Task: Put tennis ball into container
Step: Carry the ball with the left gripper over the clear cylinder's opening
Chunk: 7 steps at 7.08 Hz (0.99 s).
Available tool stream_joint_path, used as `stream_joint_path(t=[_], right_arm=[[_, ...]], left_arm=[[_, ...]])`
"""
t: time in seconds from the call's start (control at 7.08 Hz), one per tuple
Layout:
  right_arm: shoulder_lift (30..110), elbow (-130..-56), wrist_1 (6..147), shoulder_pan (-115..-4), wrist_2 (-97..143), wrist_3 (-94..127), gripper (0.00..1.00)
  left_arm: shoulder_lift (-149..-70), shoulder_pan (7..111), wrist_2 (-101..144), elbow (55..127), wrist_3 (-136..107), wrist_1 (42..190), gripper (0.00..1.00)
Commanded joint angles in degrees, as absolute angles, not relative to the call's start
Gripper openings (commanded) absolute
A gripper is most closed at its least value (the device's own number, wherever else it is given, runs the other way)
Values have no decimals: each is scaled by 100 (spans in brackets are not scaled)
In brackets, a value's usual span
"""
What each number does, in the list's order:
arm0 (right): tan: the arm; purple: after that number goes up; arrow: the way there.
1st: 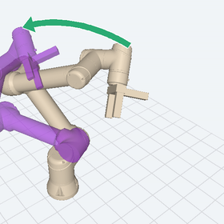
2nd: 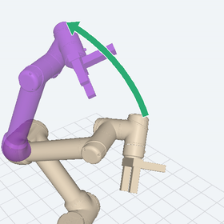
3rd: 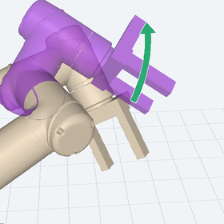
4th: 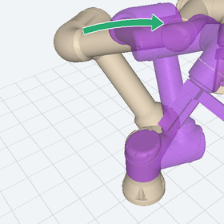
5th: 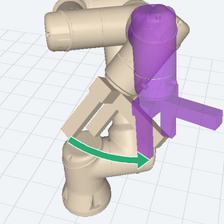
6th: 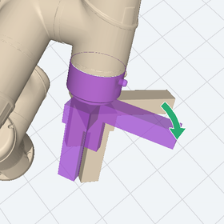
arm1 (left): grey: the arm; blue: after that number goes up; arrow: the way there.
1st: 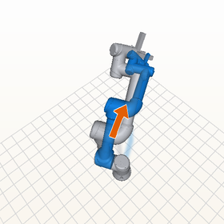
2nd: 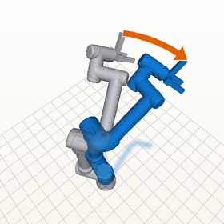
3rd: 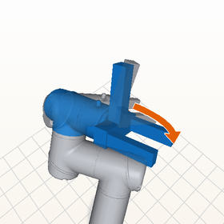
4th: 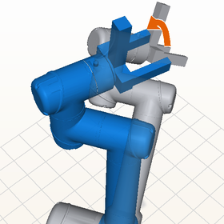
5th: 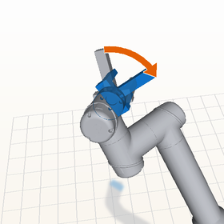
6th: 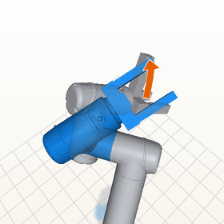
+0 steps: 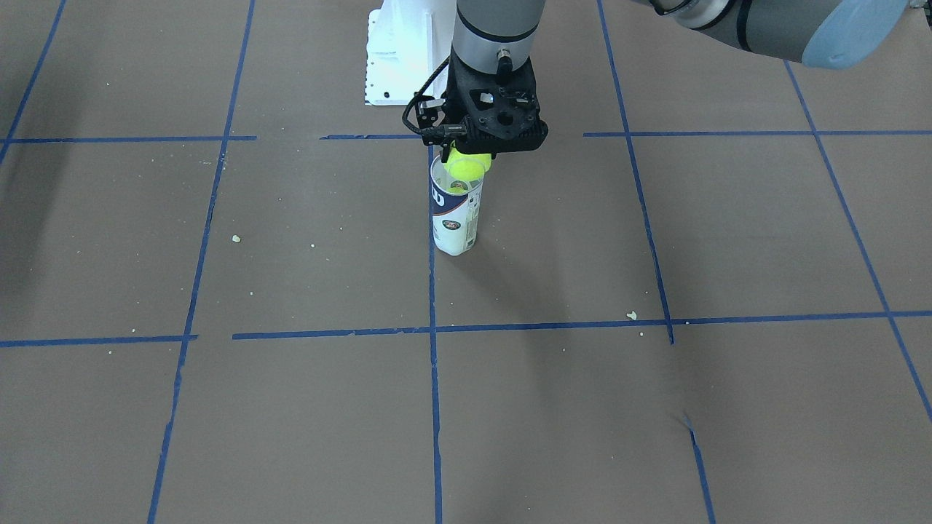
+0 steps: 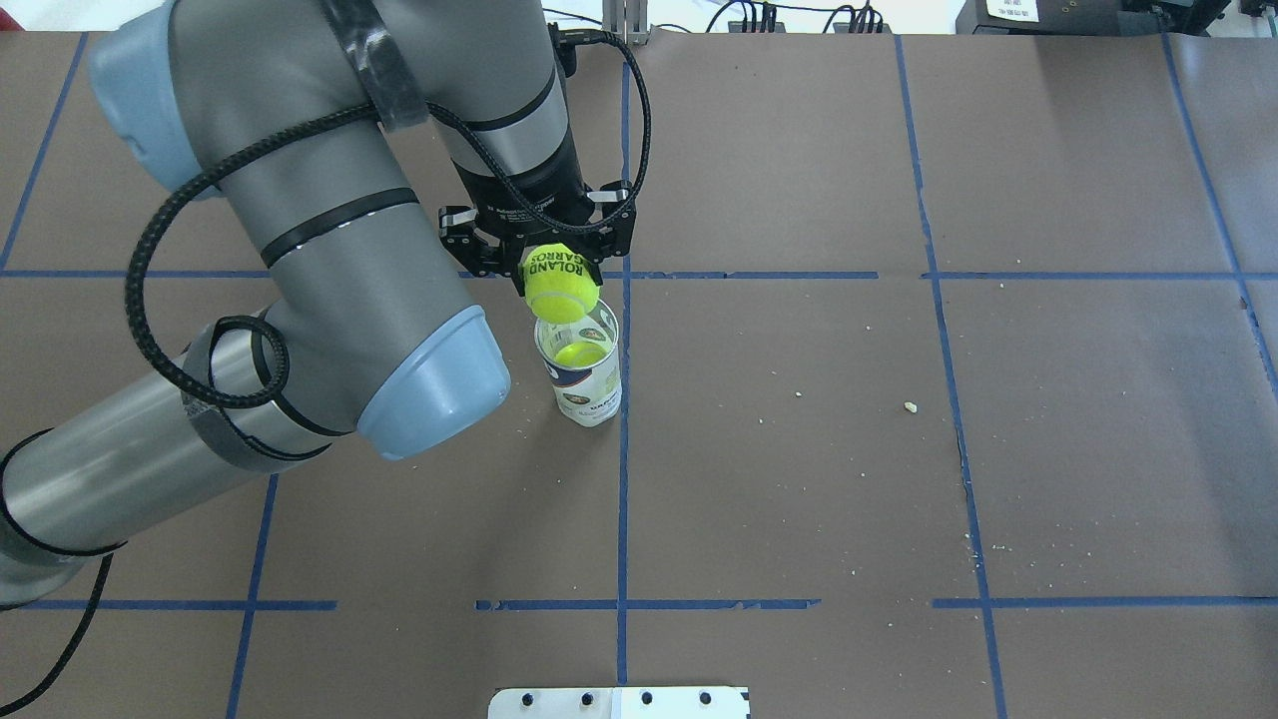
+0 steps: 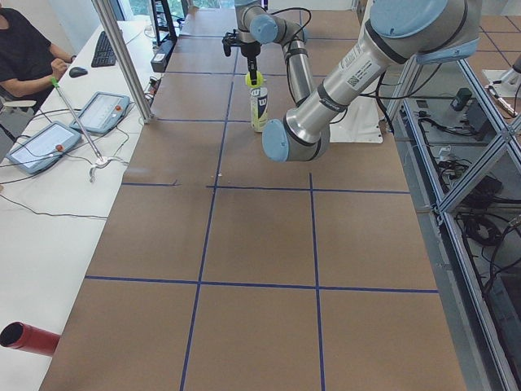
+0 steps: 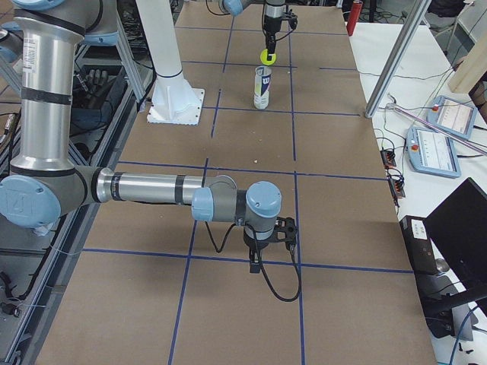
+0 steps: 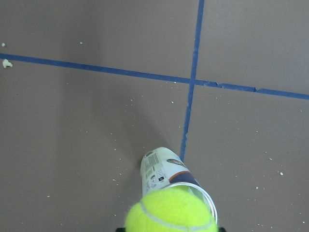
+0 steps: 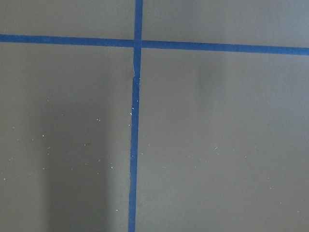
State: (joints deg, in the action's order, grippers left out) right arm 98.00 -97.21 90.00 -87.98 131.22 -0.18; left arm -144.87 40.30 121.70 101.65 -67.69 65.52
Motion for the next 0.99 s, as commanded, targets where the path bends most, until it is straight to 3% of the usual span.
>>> stream_joint_path(t=[0.0,0.85], right_arm=[[9800,-9721,9000,-8798,13122,-18,100],[9800,-9721,9000,-8798,13122,-18,100]], left_arm=[[-14476,3885,12111,10011,-6785,6741,0],[-14343,3876,12102,10116,-6750,6732,0]])
